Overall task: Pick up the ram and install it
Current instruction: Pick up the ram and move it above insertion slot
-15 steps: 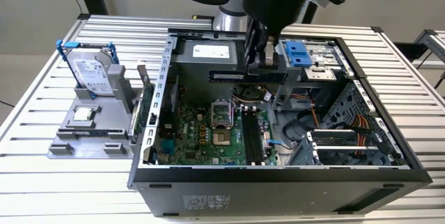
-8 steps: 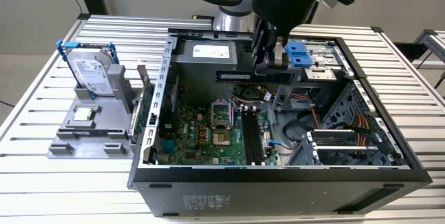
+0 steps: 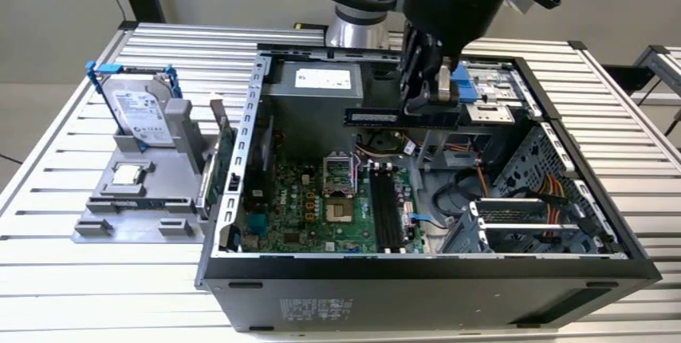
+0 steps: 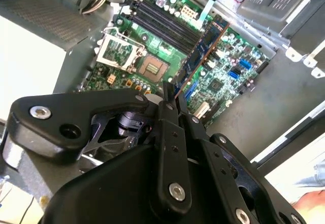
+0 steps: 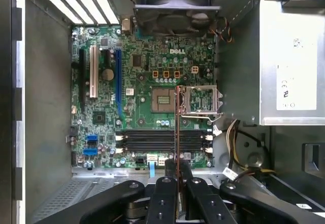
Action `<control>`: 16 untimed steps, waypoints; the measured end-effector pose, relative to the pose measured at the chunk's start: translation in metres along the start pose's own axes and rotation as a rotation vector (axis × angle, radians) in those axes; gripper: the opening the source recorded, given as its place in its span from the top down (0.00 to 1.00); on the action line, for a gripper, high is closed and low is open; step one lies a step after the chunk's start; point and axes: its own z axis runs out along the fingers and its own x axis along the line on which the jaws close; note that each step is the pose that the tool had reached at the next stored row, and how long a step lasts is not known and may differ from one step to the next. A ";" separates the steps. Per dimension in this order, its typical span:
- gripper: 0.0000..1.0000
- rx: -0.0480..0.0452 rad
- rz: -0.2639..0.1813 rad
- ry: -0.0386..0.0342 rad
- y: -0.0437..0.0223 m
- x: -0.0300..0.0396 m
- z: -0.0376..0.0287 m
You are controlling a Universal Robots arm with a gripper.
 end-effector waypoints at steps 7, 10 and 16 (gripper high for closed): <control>1.00 0.0004 0.018 -0.0009 -0.0150 -0.0004 -0.0008; 1.00 0.0004 0.018 -0.0009 -0.0187 -0.0005 -0.0010; 1.00 0.0004 0.018 -0.0010 -0.0236 -0.0006 -0.0013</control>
